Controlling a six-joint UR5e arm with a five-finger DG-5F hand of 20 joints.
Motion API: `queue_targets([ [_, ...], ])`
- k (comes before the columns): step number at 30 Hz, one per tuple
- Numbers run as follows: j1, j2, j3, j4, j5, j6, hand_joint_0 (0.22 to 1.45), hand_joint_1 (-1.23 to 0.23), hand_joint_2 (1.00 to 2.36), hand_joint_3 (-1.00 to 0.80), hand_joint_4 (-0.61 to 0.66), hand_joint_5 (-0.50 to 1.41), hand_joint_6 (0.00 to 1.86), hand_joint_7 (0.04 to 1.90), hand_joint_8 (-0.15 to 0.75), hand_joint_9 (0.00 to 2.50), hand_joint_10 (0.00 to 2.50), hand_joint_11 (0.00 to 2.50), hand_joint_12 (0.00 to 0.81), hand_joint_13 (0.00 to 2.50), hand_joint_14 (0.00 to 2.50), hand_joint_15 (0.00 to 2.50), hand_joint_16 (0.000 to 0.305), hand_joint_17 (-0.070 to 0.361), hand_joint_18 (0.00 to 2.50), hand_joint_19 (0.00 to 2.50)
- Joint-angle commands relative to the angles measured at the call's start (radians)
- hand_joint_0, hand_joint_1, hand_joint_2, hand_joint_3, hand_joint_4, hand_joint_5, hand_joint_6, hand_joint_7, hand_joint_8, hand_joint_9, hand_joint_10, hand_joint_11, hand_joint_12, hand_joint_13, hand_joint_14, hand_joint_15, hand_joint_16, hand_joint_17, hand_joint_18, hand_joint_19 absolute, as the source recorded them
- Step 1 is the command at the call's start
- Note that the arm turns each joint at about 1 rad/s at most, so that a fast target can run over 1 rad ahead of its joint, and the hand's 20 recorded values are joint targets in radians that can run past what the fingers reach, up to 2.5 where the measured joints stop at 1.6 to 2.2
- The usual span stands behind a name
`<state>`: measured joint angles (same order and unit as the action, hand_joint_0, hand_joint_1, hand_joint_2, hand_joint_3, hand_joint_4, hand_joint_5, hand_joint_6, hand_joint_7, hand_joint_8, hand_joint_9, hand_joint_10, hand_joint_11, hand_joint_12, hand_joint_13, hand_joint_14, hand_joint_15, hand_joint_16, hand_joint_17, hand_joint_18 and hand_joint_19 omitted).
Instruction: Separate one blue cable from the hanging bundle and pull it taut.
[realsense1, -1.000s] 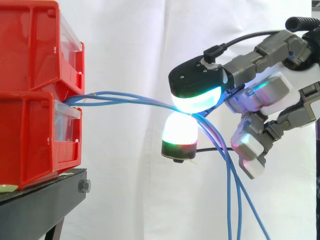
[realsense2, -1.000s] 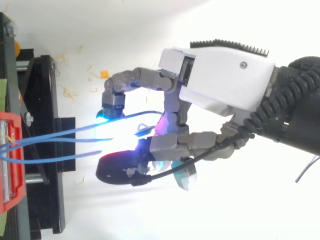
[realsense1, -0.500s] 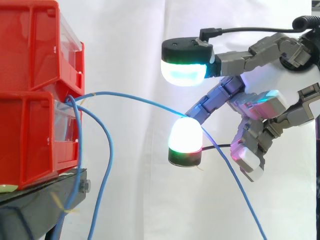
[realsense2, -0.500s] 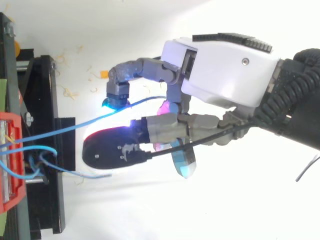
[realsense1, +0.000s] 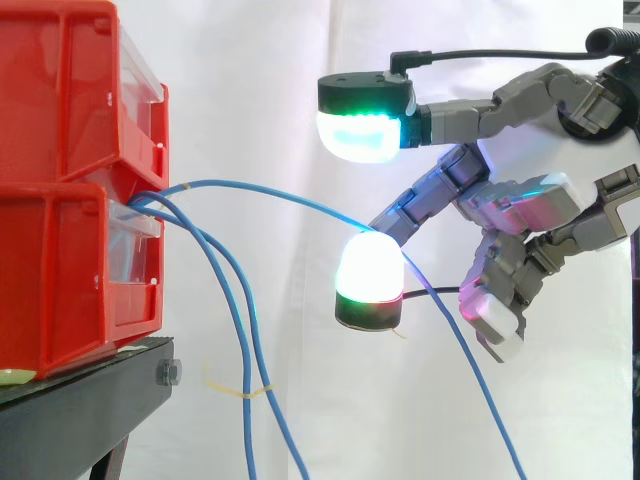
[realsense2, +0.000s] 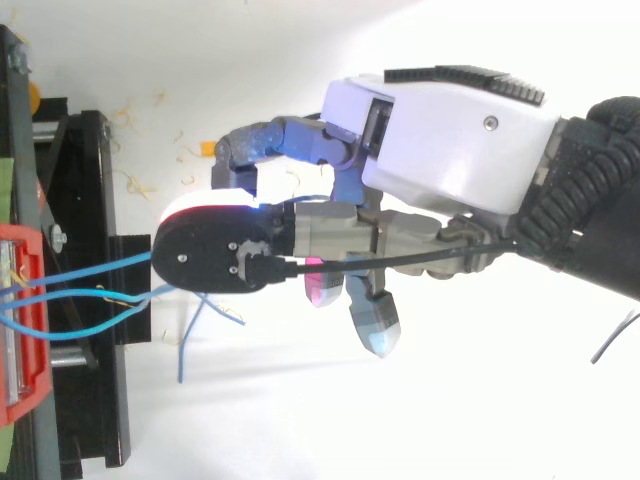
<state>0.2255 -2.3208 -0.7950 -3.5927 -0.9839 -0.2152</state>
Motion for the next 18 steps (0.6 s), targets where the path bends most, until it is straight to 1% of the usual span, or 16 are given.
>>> queue_targets([
  [1, 0.000, 0.000, 0.000, 0.000, 0.005, -0.001, 0.45, -0.15, 1.00, -0.50, 0.13, 0.14, 0.50, 1.17, 0.155, 1.99, 0.01, 0.28, 0.330, 1.33, 0.02, 0.51, 0.075, 0.169, 1.02, 0.52],
  [3, 0.000, 0.000, 0.000, 0.000, 0.011, -0.001, 0.48, -0.13, 1.00, -0.50, 0.11, 0.14, 0.50, 1.17, 0.128, 1.99, 0.01, 0.29, 0.314, 1.32, 0.02, 0.50, 0.070, 0.157, 0.97, 0.54],
  [4, 0.000, 0.000, 0.000, 0.000, 0.018, -0.003, 0.52, -0.12, 1.00, -0.50, 0.10, 0.14, 0.50, 1.17, 0.100, 2.01, 0.01, 0.31, 0.299, 1.31, 0.02, 0.52, 0.064, 0.143, 0.93, 0.58],
  [5, 0.000, 0.000, 0.000, 0.000, 0.024, -0.007, 0.54, -0.14, 1.00, -0.50, 0.09, 0.14, 0.50, 1.16, 0.089, 2.01, 0.01, 0.31, 0.290, 1.30, 0.02, 0.52, 0.061, 0.137, 0.91, 0.59],
  [6, 0.000, 0.000, -0.001, 0.000, 0.028, -0.010, 0.57, -0.18, 1.00, -0.50, 0.09, 0.14, 0.50, 1.17, 0.081, 2.03, 0.01, 0.32, 0.285, 1.30, 0.02, 0.52, 0.057, 0.129, 0.89, 0.61],
  [8, 0.000, 0.000, 0.000, 0.000, 0.056, -0.030, 0.60, -0.27, 1.00, -0.50, 0.09, 0.14, 0.50, 1.17, 0.066, 2.03, 0.01, 0.32, 0.281, 1.30, 0.02, 0.52, 0.054, 0.122, 0.89, 0.63],
  [10, 0.000, 0.000, 0.000, 0.000, 0.070, -0.041, 0.64, -0.37, 1.00, -0.50, 0.10, 0.14, 0.50, 1.16, 0.065, 2.04, 0.01, 0.33, 0.281, 1.30, 0.02, 0.51, 0.052, 0.116, 0.89, 0.63],
  [11, 0.000, 0.000, -0.001, 0.002, 0.079, -0.052, 0.66, -0.41, 1.00, -0.50, 0.11, 0.14, 0.50, 1.16, 0.071, 2.04, 0.01, 0.33, 0.281, 1.30, 0.02, 0.52, 0.051, 0.114, 0.89, 0.63],
  [12, 0.000, 0.000, 0.000, 0.005, 0.091, -0.066, 0.69, -0.49, 1.00, -0.50, 0.11, 0.14, 0.50, 1.16, 0.070, 2.04, 0.01, 0.34, 0.283, 1.29, 0.02, 0.52, 0.050, 0.113, 0.88, 0.62],
  [14, 0.000, 0.000, 0.000, 0.009, 0.097, -0.073, 0.72, -0.57, 1.00, -0.50, 0.11, 0.14, 0.50, 1.16, 0.076, 2.05, 0.01, 0.35, 0.281, 1.29, 0.02, 0.52, 0.049, 0.111, 0.89, 0.63],
  [15, 0.000, 0.000, 0.000, 0.012, 0.099, -0.078, 0.74, -0.61, 1.00, -0.46, 0.11, 0.14, 0.50, 1.16, 0.076, 2.04, 0.01, 0.36, 0.286, 1.29, 0.02, 0.52, 0.049, 0.110, 0.88, 0.63],
  [17, 0.000, 0.000, 0.000, 0.020, 0.102, -0.089, 0.74, -0.63, 1.01, -0.44, 0.11, 0.14, 0.50, 1.16, 0.069, 2.04, 0.02, 0.35, 0.284, 1.28, 0.02, 0.52, 0.048, 0.108, 0.89, 0.63],
  [18, 0.000, 0.000, 0.000, 0.028, 0.103, -0.099, 0.74, -0.64, 1.01, -0.41, 0.11, 0.14, 0.50, 1.16, 0.081, 2.05, 0.01, 0.37, 0.285, 1.28, 0.02, 0.52, 0.048, 0.108, 0.89, 0.64],
])
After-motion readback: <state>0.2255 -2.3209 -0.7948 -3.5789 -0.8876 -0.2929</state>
